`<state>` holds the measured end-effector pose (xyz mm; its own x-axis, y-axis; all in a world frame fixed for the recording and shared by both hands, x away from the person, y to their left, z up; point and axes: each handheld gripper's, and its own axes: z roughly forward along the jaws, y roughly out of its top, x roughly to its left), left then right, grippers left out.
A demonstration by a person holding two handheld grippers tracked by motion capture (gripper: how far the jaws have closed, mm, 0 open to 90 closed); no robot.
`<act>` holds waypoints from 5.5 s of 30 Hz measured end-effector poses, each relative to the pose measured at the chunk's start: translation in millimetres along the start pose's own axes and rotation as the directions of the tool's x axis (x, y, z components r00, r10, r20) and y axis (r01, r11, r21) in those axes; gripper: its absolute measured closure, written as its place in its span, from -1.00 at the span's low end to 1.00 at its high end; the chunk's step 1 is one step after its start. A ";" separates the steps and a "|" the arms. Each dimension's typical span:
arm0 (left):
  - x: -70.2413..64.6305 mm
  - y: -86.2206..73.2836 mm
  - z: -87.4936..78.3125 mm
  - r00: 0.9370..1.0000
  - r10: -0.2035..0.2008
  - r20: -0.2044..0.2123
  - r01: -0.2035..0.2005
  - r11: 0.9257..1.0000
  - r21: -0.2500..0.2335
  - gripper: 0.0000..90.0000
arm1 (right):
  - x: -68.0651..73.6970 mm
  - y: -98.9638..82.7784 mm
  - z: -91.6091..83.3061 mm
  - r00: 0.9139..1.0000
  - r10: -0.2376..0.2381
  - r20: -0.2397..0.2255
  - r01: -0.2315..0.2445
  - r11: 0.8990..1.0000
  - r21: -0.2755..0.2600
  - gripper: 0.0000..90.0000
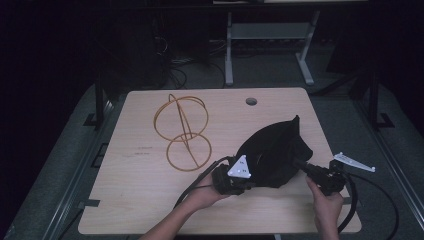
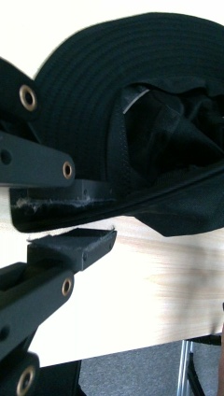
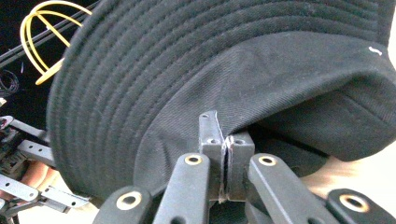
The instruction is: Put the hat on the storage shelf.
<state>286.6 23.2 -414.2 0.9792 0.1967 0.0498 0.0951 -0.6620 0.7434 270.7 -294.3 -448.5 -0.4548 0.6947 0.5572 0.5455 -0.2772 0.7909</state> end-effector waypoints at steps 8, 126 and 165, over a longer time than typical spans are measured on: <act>1.3 -0.8 -4.1 1.000 -0.005 -0.009 0.005 1.000 0.001 0.58 | 6.7 9.5 -3.8 1.000 -0.027 -0.001 0.027 1.000 -0.006 0.97; -2.7 -90.3 -61.8 0.988 -0.151 -0.027 0.150 0.988 -0.045 -0.13 | 205.4 190.6 99.2 0.819 -0.521 -0.241 0.559 0.818 0.135 0.96; -3.4 -88.5 -62.1 0.988 -0.156 -0.024 0.154 0.986 -0.060 -0.15 | 276.8 197.7 195.4 0.739 -0.575 -0.350 0.658 0.729 0.191 0.95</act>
<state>263.7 126.1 -438.7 0.9479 0.3145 -0.0507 0.2339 -0.5791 0.7810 390.2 -27.1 -187.3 -0.8967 0.4403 0.0455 0.2329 0.3820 0.8943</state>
